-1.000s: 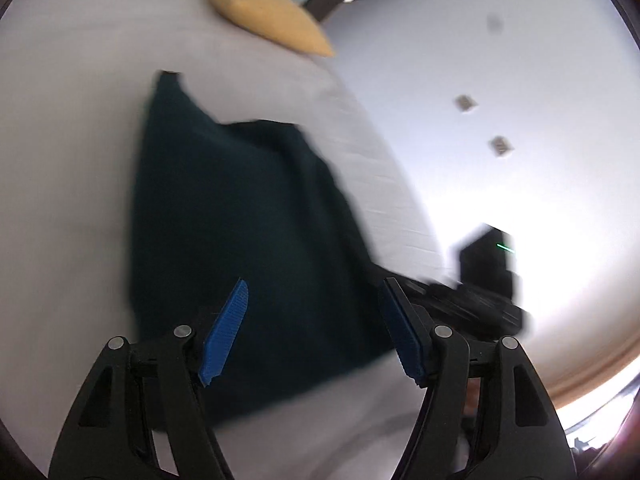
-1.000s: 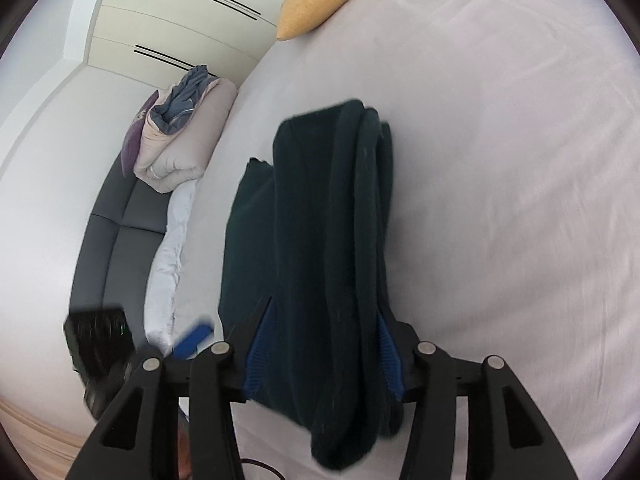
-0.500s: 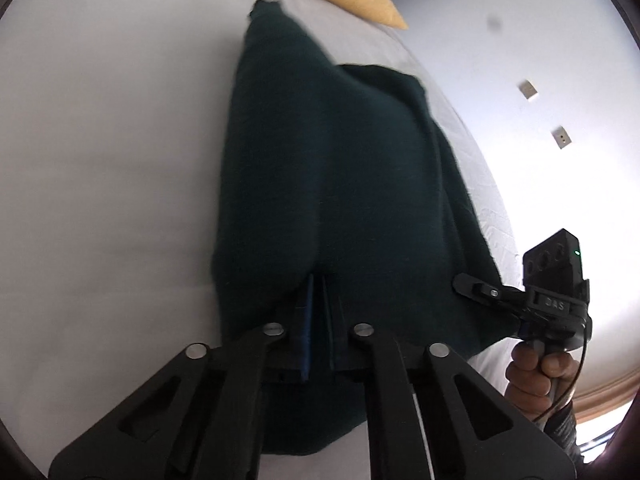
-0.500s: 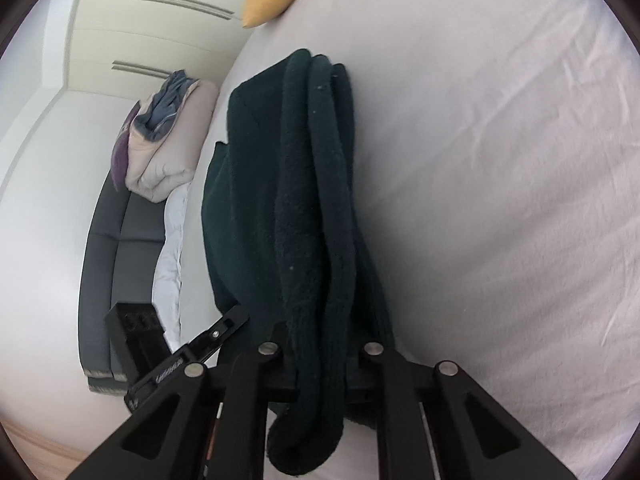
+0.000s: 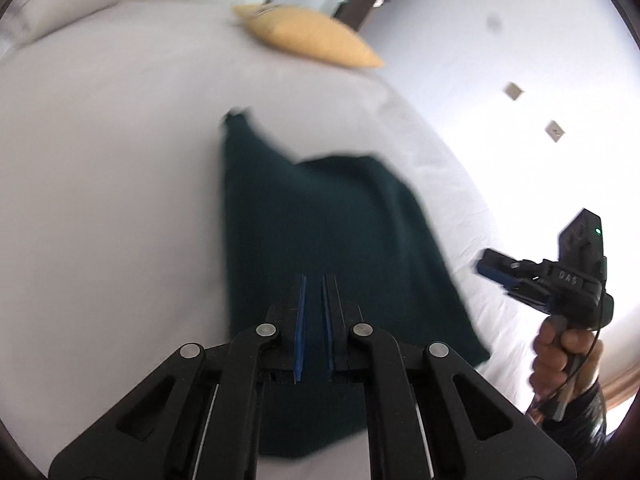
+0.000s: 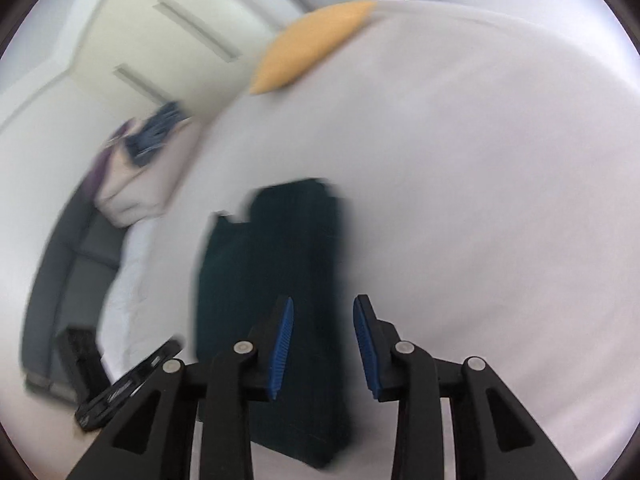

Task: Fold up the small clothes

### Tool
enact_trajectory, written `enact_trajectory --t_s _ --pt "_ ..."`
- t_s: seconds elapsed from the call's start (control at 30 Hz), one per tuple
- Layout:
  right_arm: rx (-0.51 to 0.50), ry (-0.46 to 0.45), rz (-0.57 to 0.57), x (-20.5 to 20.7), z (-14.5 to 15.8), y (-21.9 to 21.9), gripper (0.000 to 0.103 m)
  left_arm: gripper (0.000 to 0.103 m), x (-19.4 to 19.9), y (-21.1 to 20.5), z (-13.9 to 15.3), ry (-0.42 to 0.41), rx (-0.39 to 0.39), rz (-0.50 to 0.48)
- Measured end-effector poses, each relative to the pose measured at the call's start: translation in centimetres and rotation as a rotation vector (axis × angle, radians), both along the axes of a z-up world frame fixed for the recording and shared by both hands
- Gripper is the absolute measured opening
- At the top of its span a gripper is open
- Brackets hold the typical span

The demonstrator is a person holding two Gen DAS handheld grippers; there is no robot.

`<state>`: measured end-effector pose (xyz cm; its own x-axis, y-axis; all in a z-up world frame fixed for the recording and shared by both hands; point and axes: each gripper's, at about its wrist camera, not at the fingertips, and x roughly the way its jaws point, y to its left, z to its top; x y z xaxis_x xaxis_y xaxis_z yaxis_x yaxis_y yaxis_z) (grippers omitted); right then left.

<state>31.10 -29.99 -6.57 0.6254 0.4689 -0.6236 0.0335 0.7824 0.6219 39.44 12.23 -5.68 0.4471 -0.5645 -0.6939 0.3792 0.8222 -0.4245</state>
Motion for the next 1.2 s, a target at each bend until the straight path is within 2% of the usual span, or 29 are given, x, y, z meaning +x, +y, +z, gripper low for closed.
enact_trajectory --t_s 0.07,0.17,0.27,0.3,0.37,0.43,0.53,0.6,0.67,0.73,0.77,0.8,0.87,0.93,1.0,1.07,1.1,1.17,1.2 --pt "0.043 -0.050 0.104 2.6 0.3 2.2 0.036 0.007 1.6 -1.6 0.4 -0.031 0.025 -0.029" --pt "0.141 -0.047 0.177 6.4 -0.6 4.5 0.035 0.007 4.7 -3.3 -0.7 -0.008 0.048 -0.025" --pt "0.196 0.002 0.162 10.0 -2.6 4.9 0.036 0.007 7.2 -7.3 -3.6 0.042 0.083 -0.007" --pt "0.207 0.024 0.164 11.1 -3.4 5.0 0.035 0.007 6.8 -8.4 -4.3 0.048 0.082 -0.005" --pt "0.174 0.053 0.135 12.5 -4.8 4.5 0.033 0.007 7.4 -7.9 -5.0 0.053 0.045 -0.008" --pt "0.204 0.047 0.126 12.4 -5.7 3.6 0.028 0.007 7.3 -7.2 -5.6 0.061 0.024 -0.002" --pt "0.214 0.020 0.073 12.4 -6.3 2.0 0.025 0.007 6.8 -6.7 -6.7 0.042 0.033 -0.015" --pt "0.244 0.025 0.053 12.2 -7.2 1.0 0.012 0.007 6.6 -6.3 -7.4 0.044 0.029 -0.014" --pt "0.228 0.032 0.041 11.5 -7.2 0.8 0.009 0.007 6.4 -4.8 -7.4 0.063 0.008 -0.011" --pt "0.203 0.022 0.029 10.3 -6.3 0.9 0.015 0.007 6.1 -4.7 -7.3 0.062 -0.006 -0.007" --pt "0.207 0.007 0.029 9.4 -5.7 0.8 0.032 0.007 6.0 -4.9 -7.2 0.057 -0.011 -0.002" --pt "0.231 -0.027 0.031 7.9 -5.1 0.7 0.053 0.007 5.6 -4.6 -7.0 0.053 -0.016 0.004" --pt "0.244 -0.062 0.053 5.9 -4.7 1.8 0.068 0.007 4.6 -3.9 -6.5 0.040 -0.008 0.008" --pt "0.168 -0.058 0.090 4.1 -5.0 2.4 0.068 0.007 3.4 -3.2 -6.3 0.024 0.000 0.002" --pt "0.073 -0.034 0.066 2.1 -5.4 2.0 0.068 0.007 2.1 -2.1 -5.3 0.011 0.010 0.005" --pt "0.082 -0.018 0.034 0.2 -5.8 0.3 0.069 0.008 0.9 -1.2 -4.0 -0.027 0.032 0.021" --pt "0.089 -0.027 0.019 -0.4 -5.6 -0.4 0.070 0.011 0.2 -0.3 -3.4 -0.054 0.040 0.048" --pt "0.095 -0.046 -0.010 -1.5 -5.1 -1.6 0.072 0.042 0.0 0.7 -2.9 -0.059 0.020 0.070" --pt "0.103 -0.040 -0.011 -1.4 -5.0 -1.9 0.073 0.081 0.0 1.3 -2.9 -0.048 0.004 0.085"
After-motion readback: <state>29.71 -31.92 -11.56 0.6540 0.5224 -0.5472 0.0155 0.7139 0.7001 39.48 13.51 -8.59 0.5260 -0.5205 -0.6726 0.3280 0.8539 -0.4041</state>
